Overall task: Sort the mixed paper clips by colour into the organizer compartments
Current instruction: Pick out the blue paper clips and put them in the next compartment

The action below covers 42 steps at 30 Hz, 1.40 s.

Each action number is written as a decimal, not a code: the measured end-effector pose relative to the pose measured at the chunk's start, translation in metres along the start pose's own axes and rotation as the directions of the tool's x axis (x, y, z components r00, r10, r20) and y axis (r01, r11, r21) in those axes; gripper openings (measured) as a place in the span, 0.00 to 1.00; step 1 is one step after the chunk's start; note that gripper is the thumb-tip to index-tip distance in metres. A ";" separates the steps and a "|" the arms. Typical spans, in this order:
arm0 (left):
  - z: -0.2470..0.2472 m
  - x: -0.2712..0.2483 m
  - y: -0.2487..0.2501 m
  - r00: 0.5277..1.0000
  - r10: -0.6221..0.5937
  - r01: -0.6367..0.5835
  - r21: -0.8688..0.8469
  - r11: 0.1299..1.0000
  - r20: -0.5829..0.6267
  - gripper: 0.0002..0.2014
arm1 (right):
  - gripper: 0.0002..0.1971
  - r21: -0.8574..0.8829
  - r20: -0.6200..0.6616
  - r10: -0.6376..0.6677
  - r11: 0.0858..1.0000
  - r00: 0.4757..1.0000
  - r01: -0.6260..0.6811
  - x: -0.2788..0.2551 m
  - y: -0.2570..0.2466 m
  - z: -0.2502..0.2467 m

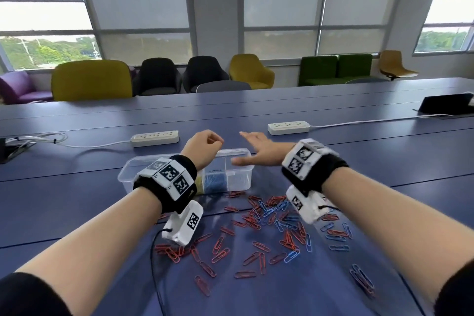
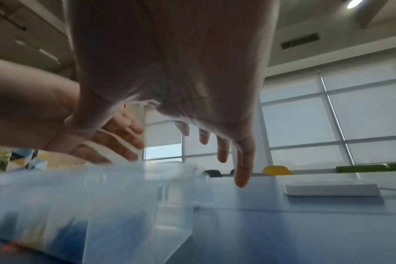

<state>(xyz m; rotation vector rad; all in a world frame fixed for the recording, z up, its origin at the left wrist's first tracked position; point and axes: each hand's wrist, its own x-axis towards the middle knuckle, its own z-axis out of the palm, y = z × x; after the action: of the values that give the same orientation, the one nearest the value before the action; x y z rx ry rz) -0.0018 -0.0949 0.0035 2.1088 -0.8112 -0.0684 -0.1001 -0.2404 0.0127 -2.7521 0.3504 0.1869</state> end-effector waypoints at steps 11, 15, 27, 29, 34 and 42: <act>0.026 -0.065 0.036 0.734 0.184 -0.496 0.331 0.803 0.654 0.10 | 0.12 -0.102 0.303 -0.135 0.980 0.943 0.173 -0.117 0.050 0.008; 0.044 -0.068 0.029 0.705 0.102 -0.492 0.381 0.782 0.702 0.13 | 0.10 -0.053 0.361 -0.151 0.982 0.920 0.181 -0.122 0.053 0.022; 0.052 -0.058 0.021 0.708 -0.045 -0.377 0.432 0.819 0.704 0.06 | 0.12 -0.107 0.320 -0.184 0.968 0.929 0.229 -0.113 0.055 0.037; 0.047 -0.056 0.020 0.717 -0.036 -0.334 0.388 0.859 0.697 0.04 | 0.12 -0.098 0.299 -0.197 0.967 0.934 0.236 -0.114 0.056 0.039; 0.037 -0.050 0.016 0.769 0.023 -0.256 0.276 0.926 0.638 0.08 | 0.07 0.004 0.193 -0.226 0.973 0.955 0.229 -0.117 0.056 0.035; 0.040 -0.050 0.019 0.758 0.012 -0.129 0.131 0.983 0.652 0.10 | 0.12 0.105 0.156 -0.221 0.973 0.963 0.206 -0.126 0.061 0.014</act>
<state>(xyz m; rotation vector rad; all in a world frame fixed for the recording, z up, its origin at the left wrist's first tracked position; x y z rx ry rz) -0.0634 -0.1024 -0.0194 2.2233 -1.3440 -0.7591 -0.2382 -0.2626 0.0013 -2.6400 0.0149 0.3338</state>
